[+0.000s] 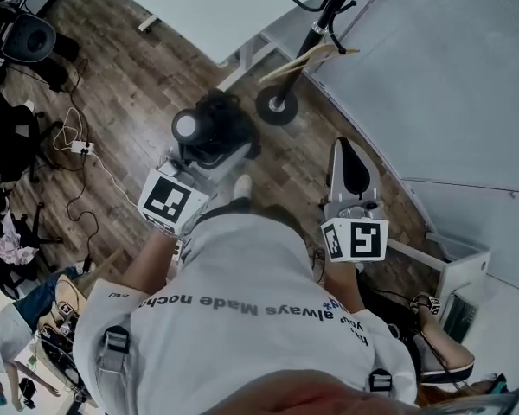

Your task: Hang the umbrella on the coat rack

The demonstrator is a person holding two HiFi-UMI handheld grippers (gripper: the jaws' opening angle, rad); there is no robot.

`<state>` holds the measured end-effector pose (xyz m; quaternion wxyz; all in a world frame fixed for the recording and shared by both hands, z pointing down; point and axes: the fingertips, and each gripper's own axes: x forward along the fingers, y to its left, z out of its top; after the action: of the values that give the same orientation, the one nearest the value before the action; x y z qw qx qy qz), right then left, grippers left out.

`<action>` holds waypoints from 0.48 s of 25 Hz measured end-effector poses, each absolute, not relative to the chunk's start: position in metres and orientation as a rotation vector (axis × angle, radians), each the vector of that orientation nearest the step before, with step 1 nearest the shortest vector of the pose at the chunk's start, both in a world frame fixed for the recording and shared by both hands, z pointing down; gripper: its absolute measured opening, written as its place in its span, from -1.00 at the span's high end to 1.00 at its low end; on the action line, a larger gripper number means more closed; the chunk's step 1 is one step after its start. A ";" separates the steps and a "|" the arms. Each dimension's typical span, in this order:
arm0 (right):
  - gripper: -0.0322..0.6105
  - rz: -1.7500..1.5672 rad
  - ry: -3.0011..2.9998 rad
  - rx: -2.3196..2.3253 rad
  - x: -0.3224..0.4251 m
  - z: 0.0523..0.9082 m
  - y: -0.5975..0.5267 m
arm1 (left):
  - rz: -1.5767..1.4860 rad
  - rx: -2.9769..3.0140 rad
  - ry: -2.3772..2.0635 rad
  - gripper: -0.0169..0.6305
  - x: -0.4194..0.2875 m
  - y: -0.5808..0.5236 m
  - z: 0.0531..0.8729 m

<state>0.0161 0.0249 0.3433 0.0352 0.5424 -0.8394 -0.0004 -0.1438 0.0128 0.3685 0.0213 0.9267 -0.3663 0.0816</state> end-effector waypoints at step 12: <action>0.89 0.041 -2.552 1.694 0.021 0.348 -0.052 | 0.275 2.869 -1.081 0.04 -0.136 -0.068 0.369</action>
<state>0.0212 -0.0517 0.3483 0.0392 0.5526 -0.8324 0.0134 -0.1364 -0.0678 0.3693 0.0317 0.9316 -0.3510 0.0893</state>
